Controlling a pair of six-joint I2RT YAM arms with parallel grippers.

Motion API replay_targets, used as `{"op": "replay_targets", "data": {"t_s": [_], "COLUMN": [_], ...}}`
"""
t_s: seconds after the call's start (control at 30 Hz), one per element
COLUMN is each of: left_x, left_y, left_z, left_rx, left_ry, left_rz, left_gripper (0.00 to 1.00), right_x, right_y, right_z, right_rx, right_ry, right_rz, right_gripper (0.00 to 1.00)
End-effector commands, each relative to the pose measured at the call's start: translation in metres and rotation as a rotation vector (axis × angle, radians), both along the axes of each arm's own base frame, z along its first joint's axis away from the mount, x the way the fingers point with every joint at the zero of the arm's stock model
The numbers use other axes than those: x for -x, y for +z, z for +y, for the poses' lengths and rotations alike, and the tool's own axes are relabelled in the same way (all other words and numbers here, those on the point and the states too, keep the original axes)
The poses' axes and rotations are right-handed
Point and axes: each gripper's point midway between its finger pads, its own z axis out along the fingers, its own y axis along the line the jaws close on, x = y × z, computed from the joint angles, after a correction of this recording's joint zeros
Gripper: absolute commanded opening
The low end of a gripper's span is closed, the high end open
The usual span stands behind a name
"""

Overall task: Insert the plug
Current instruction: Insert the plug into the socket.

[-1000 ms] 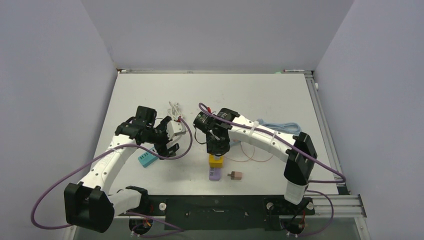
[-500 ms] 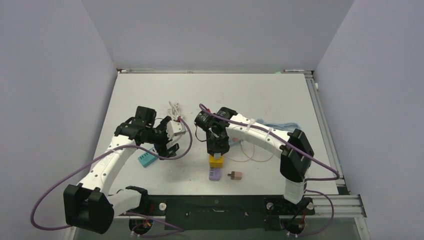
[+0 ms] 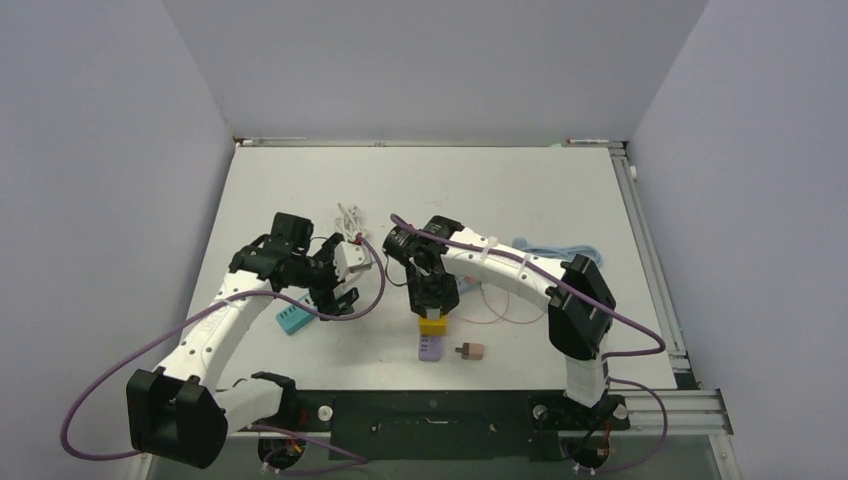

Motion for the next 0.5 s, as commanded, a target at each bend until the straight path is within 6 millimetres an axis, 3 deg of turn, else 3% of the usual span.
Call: {"op": "replay_targets", "data": {"t_s": [0.0, 0.13, 0.2, 0.27, 0.47], "left_x": [-0.003, -0.002, -0.002, -0.002, -0.004], "left_y": [0.022, 0.022, 0.022, 0.022, 0.021], "left_z": [-0.008, -0.006, -0.005, -0.005, -0.004], "left_rx": [0.046, 0.039, 0.036, 0.034, 0.040], "left_ry": [-0.018, -0.014, -0.011, -0.010, 0.007], "left_rz": [-0.045, -0.043, -0.041, -0.040, -0.032], "left_gripper": [0.96, 0.96, 0.96, 0.96, 0.96], "right_x": [0.021, 0.010, 0.003, -0.001, -0.014], "right_y": [-0.037, -0.024, -0.016, -0.007, 0.030], "right_z": [-0.034, -0.029, -0.023, -0.017, -0.001], "right_rx": [0.214, 0.210, 0.195, 0.170, 0.076], "right_ry": [0.052, 0.058, 0.060, 0.059, 0.046], "right_rz": [0.094, 0.049, 0.025, 0.007, -0.070], "right_gripper": [0.55, 0.96, 1.00, 0.95, 0.95]}}
